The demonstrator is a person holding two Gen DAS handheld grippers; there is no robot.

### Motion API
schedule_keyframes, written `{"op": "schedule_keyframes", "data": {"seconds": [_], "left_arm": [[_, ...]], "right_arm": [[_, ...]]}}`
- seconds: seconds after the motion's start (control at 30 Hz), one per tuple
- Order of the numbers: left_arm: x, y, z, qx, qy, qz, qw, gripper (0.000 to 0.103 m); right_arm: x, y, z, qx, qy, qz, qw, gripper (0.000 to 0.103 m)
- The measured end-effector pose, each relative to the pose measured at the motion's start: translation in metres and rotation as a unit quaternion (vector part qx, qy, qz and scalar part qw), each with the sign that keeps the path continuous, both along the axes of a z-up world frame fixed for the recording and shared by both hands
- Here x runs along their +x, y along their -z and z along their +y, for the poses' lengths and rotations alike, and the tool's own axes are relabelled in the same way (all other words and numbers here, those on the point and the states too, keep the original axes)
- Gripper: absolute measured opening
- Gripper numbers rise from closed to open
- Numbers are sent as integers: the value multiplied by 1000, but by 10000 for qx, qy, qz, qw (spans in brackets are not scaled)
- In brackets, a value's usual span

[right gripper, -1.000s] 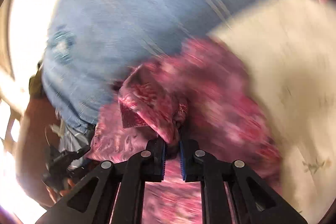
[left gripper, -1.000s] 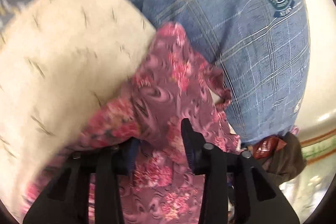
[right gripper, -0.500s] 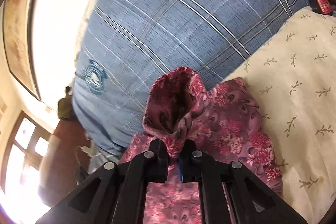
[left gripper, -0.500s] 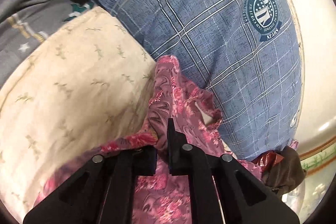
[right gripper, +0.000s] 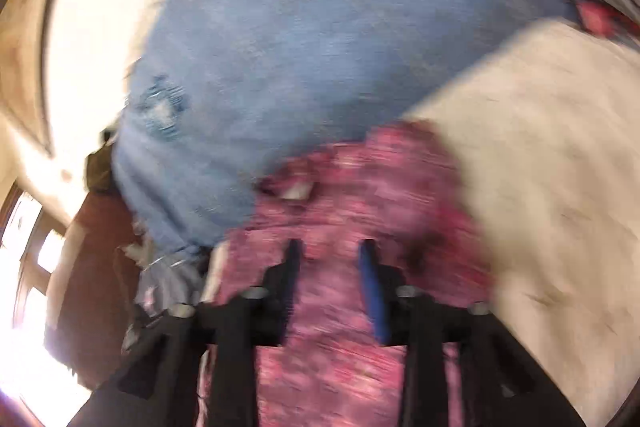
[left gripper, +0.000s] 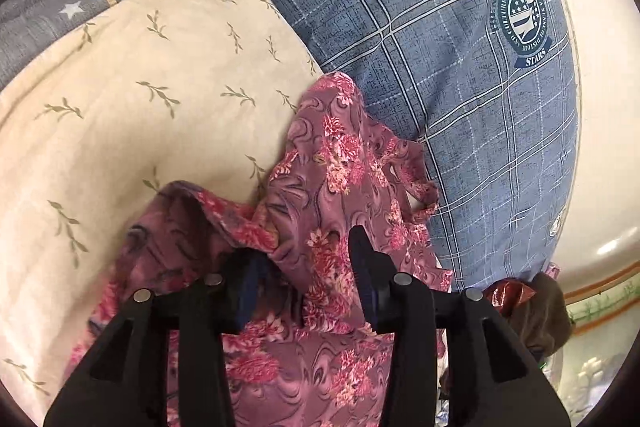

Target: Fold small clothes

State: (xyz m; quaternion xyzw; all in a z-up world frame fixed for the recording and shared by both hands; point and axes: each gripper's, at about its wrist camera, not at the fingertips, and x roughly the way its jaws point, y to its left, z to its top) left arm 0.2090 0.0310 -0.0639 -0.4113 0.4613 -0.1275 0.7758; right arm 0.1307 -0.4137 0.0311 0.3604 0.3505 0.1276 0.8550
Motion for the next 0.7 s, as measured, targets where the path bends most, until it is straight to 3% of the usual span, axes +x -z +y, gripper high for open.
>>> {"op": "schedule_keyframes", "data": {"seconds": [0.03,0.07,0.3,0.43,0.5,0.57,0.6,0.63,0.7], "left_arm": [[0,0,-1,15,8,-23,10000,39],[0,0,-1,48,0,-52,10000,39],[-4,1,4,82,-45,-256,9996,39],[-3,-6,-1,297,25,-412,9987,39],[-1,-6,1,298,47,-438,9986,38],[-1,-6,4,323,-22,-432,9985,28],[-2,-7,7,368,-113,-450,9982,12],[-3,-9,9,434,-204,-491,9976,9],[-2,-12,12,729,-459,-494,9951,9]], "right_arm": [[21,-4,18,-34,-300,45,9995,59],[47,-4,40,-116,-686,152,9975,60],[208,33,186,-941,-2012,741,9722,61],[247,55,239,-1199,-2313,879,9615,62],[254,68,262,-1501,-2721,1089,9442,64],[248,61,289,-2137,-3221,750,9192,29],[241,56,294,-2369,-3305,561,9119,7],[237,47,298,-2355,-3400,349,9098,6],[236,28,295,-2098,-3201,-61,9238,6]]}}
